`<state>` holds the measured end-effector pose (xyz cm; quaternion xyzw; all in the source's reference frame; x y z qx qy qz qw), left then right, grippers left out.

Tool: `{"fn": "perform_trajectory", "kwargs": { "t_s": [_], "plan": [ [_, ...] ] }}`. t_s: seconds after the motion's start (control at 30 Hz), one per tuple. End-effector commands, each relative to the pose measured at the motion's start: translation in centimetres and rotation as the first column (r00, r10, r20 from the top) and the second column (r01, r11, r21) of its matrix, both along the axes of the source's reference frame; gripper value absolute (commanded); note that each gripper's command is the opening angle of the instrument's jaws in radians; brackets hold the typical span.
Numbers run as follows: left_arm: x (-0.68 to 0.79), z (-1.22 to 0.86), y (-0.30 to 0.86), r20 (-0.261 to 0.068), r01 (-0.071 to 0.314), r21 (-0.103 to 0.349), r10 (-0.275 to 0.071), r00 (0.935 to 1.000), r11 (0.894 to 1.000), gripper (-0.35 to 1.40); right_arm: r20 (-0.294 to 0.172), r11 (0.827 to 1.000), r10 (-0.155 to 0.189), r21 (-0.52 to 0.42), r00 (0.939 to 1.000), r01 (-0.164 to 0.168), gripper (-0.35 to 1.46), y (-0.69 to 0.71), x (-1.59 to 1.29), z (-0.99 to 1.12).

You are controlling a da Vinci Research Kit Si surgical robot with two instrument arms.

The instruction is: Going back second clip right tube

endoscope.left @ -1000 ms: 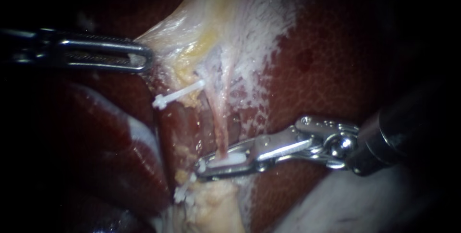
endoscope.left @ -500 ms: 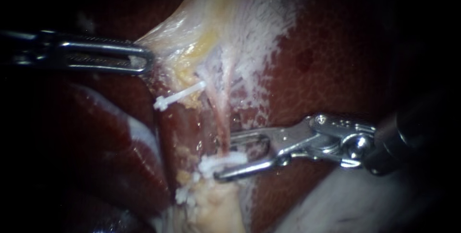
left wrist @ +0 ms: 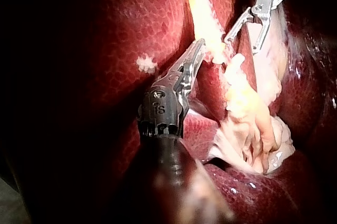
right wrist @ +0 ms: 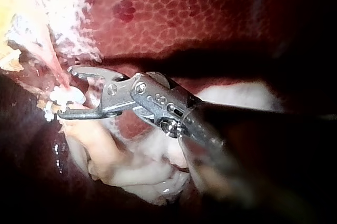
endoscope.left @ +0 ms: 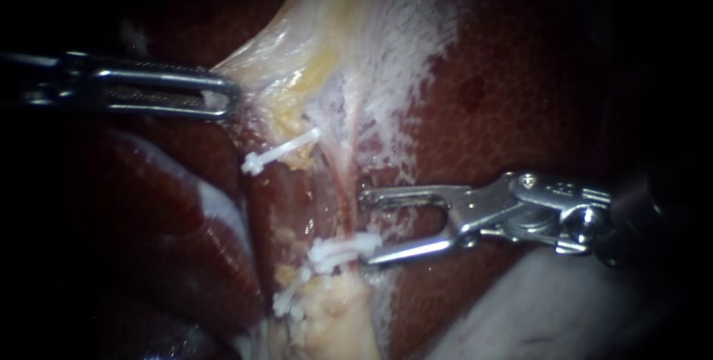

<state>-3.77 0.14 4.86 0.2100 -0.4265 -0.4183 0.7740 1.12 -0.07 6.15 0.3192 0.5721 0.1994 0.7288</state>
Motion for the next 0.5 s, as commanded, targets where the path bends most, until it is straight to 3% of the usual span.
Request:
{"fn": "perform_trajectory", "kwargs": {
  "t_s": [0.03,0.5],
  "plan": [
    [-0.01,0.01,-0.01,-0.002,-0.004,0.001,0.004,1.0000,1.000,-0.35,-0.001,1.000,0.002,-0.004,1.0000,-0.002,0.60,0.03,-0.04,-0.03],
    [-0.19,0.26,-0.01,-0.008,-0.016,0.002,0.016,0.9998,1.000,-0.35,-0.024,0.995,-0.002,-0.103,0.9997,-0.001,0.60,0.17,-0.45,-0.25]
  ]
}}
